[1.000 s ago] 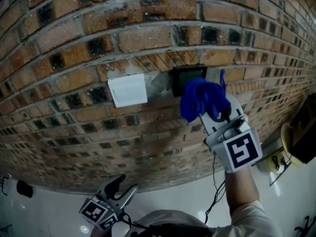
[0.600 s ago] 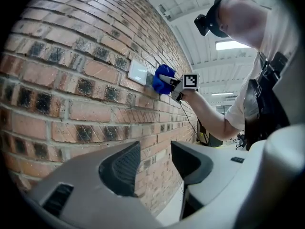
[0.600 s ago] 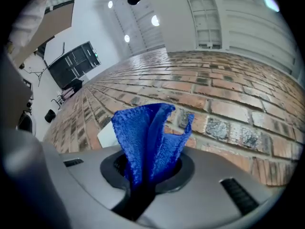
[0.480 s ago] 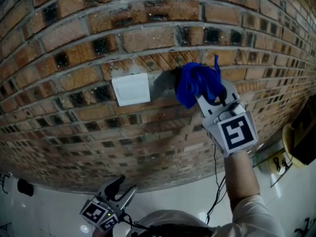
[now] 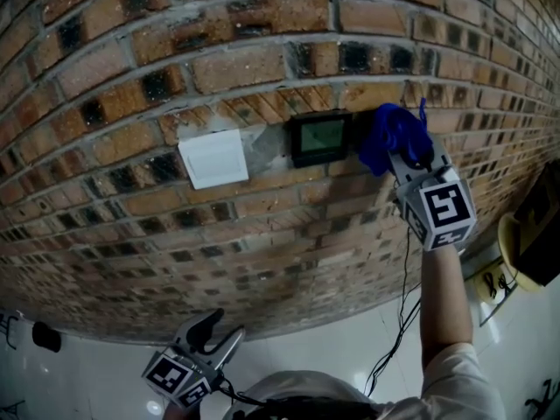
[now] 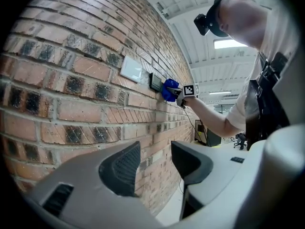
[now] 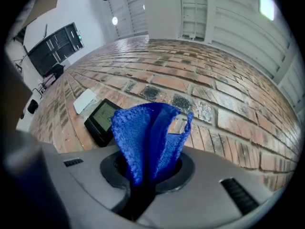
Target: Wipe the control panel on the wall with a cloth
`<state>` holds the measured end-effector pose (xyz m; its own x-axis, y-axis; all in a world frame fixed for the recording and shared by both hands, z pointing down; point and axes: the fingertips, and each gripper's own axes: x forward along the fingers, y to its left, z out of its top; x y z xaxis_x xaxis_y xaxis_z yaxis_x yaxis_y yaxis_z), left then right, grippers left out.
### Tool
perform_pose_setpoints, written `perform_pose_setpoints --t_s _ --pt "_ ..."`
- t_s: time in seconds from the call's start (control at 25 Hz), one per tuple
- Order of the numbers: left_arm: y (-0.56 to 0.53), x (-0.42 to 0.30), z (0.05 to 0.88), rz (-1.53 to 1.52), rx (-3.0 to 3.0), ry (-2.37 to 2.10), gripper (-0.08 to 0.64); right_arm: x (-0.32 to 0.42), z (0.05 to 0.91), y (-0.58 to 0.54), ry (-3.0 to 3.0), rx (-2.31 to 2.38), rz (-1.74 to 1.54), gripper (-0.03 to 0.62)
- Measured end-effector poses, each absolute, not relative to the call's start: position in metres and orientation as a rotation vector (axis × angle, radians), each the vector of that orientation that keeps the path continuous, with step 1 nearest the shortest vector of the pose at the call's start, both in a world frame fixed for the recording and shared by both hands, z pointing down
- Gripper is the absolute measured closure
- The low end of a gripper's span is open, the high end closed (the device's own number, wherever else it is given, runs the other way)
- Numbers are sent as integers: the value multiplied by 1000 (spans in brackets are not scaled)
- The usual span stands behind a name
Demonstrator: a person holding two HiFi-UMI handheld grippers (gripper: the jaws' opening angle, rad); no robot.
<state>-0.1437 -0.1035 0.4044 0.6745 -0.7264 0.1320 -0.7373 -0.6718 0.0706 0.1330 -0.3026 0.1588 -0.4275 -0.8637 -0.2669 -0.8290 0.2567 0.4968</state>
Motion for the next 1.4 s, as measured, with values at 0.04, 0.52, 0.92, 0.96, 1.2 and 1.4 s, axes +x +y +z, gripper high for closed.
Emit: perform_pose_setpoints --t_s 0.04,0.52,0.92,0.96,1.2,1.4 --pt "-103 -143 404 137 2765 -1213 354 134 159 -303 -2446 1646 -906 502" --pt "-97 -158 400 93 2734 -1269 354 -7 152 -238 -2666 1294 -1002 503" --pt "-94 -165 402 79 2716 -1285 354 22 147 -262 -2635 1444 -950 503" --pt "-95 -163 401 81 2718 -1281 354 37 148 -265 -2610 1478 -937 503" --pt "-98 -151 407 140 2745 -1231 354 115 153 -292 -2444 1620 -947 503" --pt "-99 -141 402 127 2759 -1210 354 133 161 -301 -2471 1652 -874 502"
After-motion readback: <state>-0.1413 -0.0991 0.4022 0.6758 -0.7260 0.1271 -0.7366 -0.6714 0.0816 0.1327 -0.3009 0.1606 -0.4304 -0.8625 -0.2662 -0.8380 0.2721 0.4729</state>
